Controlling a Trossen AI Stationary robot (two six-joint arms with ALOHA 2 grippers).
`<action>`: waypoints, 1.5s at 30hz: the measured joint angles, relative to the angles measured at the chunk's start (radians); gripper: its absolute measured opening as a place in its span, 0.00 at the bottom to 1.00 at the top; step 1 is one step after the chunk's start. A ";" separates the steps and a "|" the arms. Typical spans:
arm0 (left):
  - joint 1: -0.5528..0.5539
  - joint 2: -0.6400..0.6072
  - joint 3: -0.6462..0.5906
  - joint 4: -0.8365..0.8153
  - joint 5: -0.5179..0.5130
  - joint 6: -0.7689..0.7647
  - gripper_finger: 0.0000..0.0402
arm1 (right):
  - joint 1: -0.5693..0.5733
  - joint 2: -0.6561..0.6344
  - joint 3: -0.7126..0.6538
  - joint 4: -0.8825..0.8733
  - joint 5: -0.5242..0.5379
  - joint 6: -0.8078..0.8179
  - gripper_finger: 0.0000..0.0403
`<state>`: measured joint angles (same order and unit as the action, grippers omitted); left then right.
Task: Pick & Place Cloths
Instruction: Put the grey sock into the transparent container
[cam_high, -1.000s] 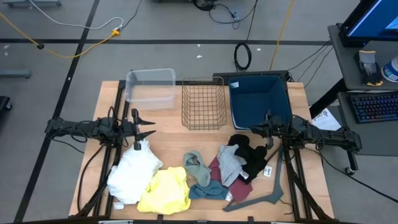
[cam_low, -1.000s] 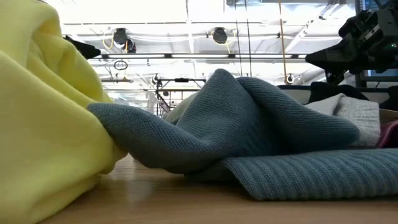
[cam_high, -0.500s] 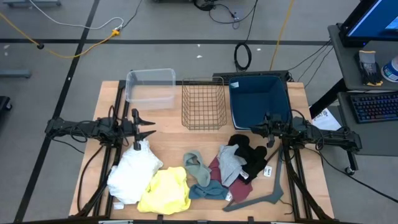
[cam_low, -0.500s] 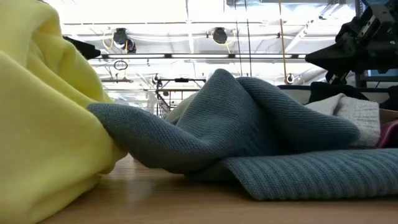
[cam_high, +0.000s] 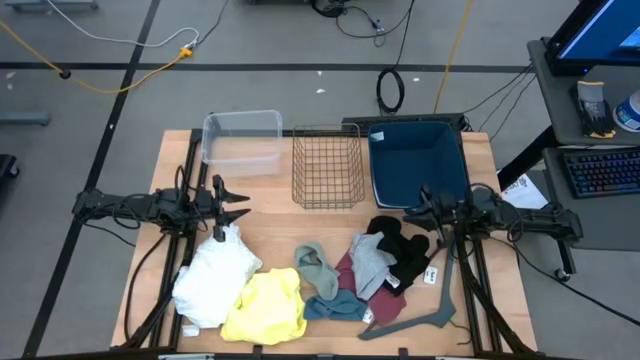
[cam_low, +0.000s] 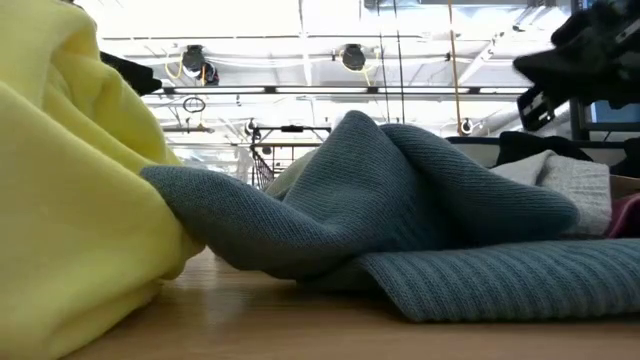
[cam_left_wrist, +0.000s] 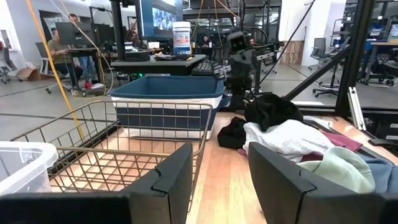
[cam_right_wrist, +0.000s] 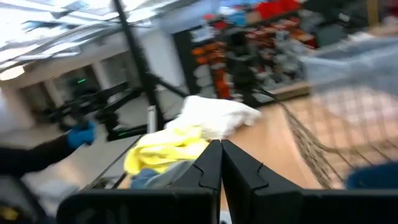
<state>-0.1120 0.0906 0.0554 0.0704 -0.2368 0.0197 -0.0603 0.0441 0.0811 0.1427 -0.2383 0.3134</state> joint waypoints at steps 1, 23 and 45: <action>0.000 0.000 0.000 0.000 0.000 0.000 0.39 | 0.011 0.013 0.000 0.014 -0.002 -0.025 0.01; -0.001 0.001 0.000 0.016 -0.053 -0.023 0.39 | 0.453 0.658 0.215 0.288 0.255 -0.341 0.14; -0.107 0.001 0.000 0.028 -0.049 -0.022 0.39 | 0.550 1.446 0.727 0.263 0.428 -0.536 0.31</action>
<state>-0.2185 0.0917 0.0555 0.0981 -0.2859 -0.0024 0.4894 1.4904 0.8084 0.4057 0.1895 -0.2222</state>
